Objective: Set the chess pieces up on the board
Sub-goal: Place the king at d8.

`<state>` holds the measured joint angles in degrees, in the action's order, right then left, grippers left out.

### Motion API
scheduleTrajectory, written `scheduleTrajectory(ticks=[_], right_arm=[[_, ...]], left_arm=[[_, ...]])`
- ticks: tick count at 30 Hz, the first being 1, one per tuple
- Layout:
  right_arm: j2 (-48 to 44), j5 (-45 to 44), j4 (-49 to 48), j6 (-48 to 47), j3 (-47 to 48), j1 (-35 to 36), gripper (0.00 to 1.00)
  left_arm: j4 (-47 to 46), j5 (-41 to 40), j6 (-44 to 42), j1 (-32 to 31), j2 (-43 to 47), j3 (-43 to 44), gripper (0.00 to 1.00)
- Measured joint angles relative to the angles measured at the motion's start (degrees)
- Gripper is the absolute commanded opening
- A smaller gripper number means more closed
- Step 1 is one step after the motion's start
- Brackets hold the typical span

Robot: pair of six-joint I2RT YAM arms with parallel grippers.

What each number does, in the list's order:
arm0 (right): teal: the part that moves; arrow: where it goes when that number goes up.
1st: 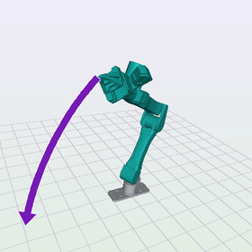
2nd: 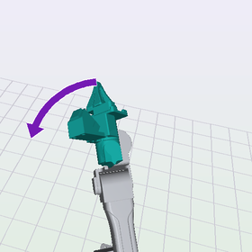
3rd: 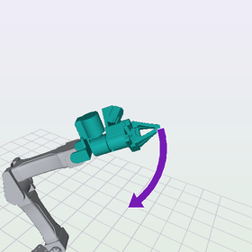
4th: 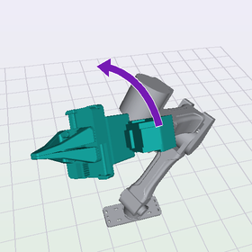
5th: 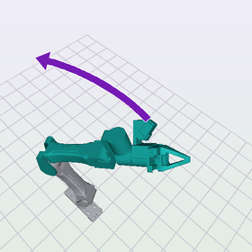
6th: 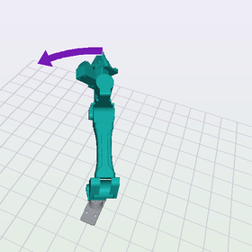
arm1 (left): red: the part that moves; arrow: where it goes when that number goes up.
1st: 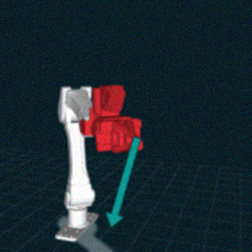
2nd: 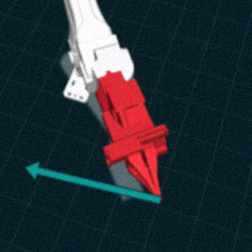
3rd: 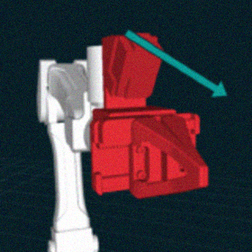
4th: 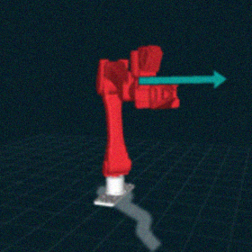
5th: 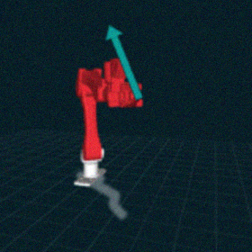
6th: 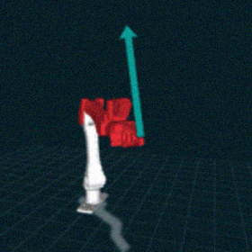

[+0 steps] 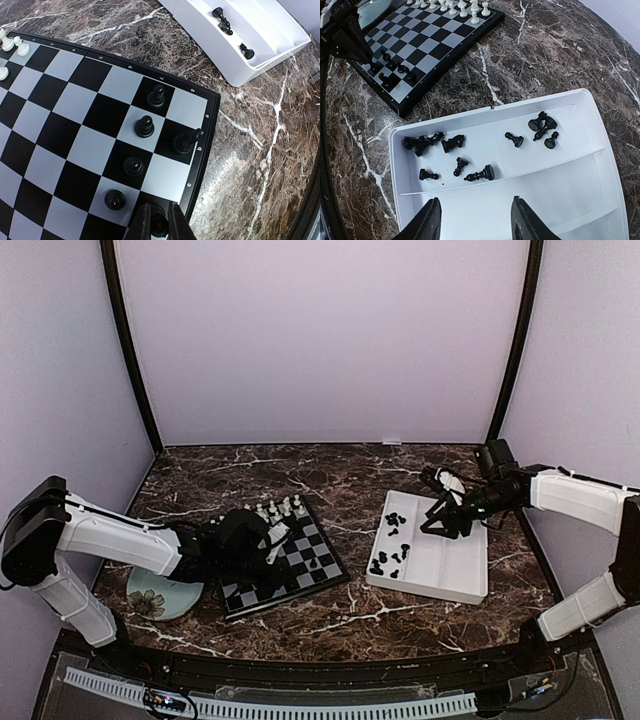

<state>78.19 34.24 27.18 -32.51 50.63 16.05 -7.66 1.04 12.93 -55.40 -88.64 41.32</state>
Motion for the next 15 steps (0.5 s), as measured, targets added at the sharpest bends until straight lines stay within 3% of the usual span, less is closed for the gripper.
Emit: scheduleTrajectory(ticks=[15], right_arm=[[0.0, 0.0, 0.0, 0.0, 0.0, 0.0, 0.5]], left_arm=[[0.0, -0.1, 0.0, 0.0, -0.6, 0.6, 0.13]])
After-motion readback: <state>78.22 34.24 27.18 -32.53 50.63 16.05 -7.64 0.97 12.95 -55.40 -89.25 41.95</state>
